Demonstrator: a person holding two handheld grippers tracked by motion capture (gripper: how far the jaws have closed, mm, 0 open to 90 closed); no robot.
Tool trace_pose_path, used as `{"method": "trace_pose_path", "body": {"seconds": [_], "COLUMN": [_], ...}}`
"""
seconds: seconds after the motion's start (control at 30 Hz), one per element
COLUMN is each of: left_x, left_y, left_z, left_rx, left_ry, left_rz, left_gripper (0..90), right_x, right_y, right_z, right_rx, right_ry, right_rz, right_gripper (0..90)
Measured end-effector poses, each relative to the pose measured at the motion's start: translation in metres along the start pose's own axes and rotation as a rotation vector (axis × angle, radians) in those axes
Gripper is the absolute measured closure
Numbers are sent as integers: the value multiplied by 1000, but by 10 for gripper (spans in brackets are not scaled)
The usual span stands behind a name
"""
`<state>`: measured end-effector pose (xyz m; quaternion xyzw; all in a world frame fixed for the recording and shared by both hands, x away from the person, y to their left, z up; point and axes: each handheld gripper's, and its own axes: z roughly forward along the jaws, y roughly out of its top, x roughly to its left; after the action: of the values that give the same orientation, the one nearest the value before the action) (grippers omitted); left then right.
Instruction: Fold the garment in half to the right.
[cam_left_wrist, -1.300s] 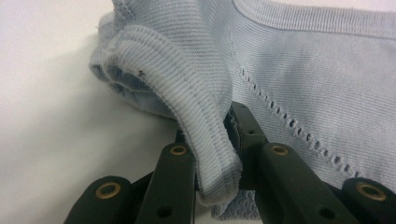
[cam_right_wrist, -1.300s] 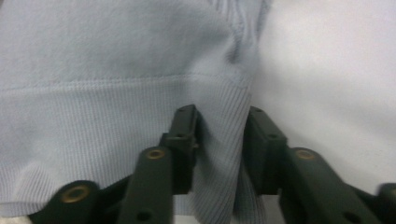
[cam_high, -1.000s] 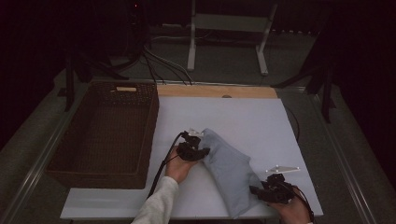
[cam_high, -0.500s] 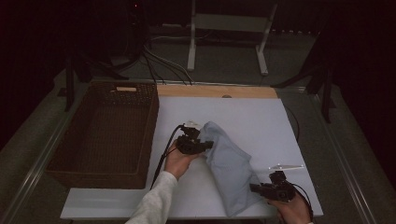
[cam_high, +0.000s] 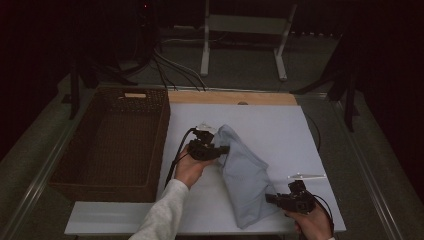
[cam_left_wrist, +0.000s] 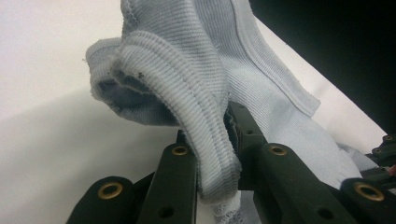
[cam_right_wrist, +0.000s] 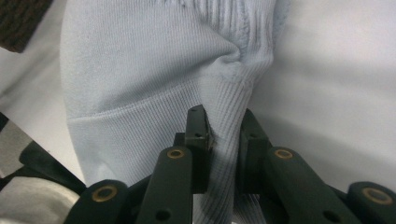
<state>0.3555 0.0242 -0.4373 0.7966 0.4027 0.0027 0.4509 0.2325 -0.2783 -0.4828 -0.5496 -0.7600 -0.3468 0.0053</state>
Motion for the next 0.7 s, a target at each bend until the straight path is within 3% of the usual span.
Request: {"method": "trace_pose_path", "body": {"seconds": [0.7], "left_x": [-4], "left_y": [19], "left_z": [-17], "left_rx": [-29], "left_ry": [-8], "left_rz": [15], "left_gripper": [828], "right_x": [8], "right_y": [13], "right_z": [-2], "right_rx": [-33], "right_ry": [69], "right_rz": [22], "right_gripper": [791]}}
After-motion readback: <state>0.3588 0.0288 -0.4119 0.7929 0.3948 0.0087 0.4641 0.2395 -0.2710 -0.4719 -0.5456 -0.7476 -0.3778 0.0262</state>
